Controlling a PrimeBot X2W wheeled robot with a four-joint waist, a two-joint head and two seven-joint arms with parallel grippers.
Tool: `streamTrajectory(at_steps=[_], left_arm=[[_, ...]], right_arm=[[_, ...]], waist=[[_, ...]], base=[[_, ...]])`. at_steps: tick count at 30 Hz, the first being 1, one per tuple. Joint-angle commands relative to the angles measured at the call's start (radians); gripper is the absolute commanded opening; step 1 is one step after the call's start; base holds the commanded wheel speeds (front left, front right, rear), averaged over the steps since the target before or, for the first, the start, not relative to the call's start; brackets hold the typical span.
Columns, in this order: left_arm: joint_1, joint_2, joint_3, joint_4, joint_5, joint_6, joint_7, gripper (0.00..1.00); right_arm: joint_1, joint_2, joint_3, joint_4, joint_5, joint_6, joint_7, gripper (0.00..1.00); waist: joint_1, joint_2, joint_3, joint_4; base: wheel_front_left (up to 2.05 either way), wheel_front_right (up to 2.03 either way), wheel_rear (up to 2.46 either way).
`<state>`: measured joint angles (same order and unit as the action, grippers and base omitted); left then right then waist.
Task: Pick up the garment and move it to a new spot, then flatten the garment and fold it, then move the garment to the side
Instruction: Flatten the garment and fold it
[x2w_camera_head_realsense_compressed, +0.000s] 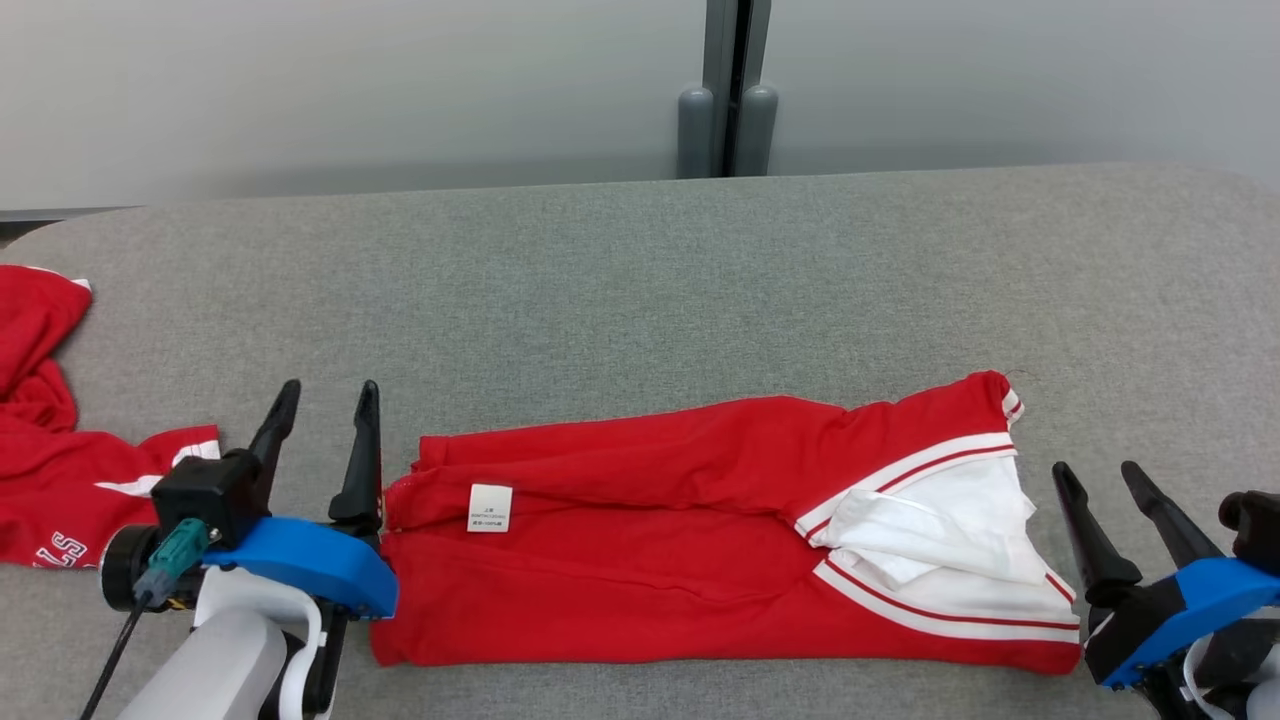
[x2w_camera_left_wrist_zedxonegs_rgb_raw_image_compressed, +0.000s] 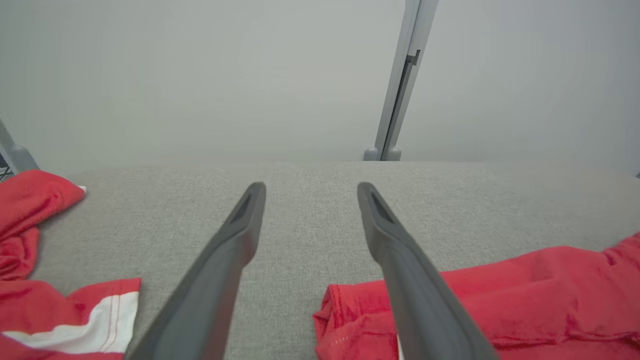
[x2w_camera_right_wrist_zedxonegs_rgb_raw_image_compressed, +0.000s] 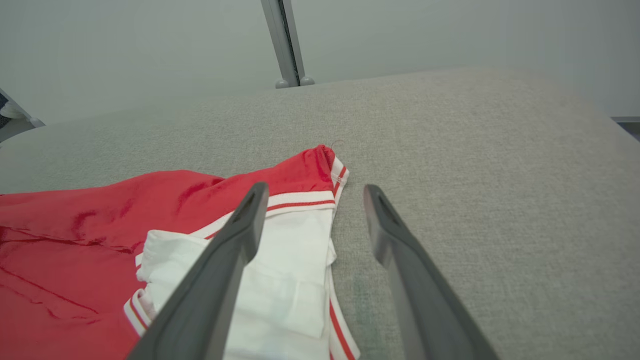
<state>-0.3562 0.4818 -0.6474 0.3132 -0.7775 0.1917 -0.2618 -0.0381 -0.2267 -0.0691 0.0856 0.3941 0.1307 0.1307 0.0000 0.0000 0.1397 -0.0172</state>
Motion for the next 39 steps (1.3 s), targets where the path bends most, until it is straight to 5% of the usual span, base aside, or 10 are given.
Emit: streamTrajectory(at_steps=[1,13,26,28,39], left_arm=[[0.036,-0.01,0.038,-0.018,0.036,0.006,-0.004,1.0],[0.187,-0.153,0.356,-0.145,0.298,-0.034,-0.004,1.0],[0.273,-0.291,0.563,-0.134,0.46,-0.121,-0.004,1.0],[0.278,-0.307,0.587,-0.128,0.476,-0.136,-0.004,1.0],[0.29,-0.37,0.676,-0.096,0.56,-0.199,-0.004,1.0]], right_arm=[[-0.022,0.004,-0.002,0.017,-0.01,0.0,0.006,1.0],[-0.118,-0.019,0.043,0.269,-0.021,0.0,0.023,1.0],[-0.165,-0.01,0.115,0.478,0.012,0.0,0.028,1.0],[-0.161,-0.011,0.138,0.487,0.03,0.001,0.034,0.02],[-0.159,-0.093,0.084,0.494,0.079,-0.001,-0.049,0.0]], waist=[[0.0,0.0,0.0,0.004],[0.0,0.0,0.018,0.049],[0.0,0.0,0.028,0.081],[0.0,0.0,0.026,0.081],[0.0,0.0,0.001,0.061]], base=[[0.0,0.0,0.0],[0.0,0.0,0.0],[0.0,0.0,0.0],[0.0,0.0,0.0],[0.0,0.0,0.0]])
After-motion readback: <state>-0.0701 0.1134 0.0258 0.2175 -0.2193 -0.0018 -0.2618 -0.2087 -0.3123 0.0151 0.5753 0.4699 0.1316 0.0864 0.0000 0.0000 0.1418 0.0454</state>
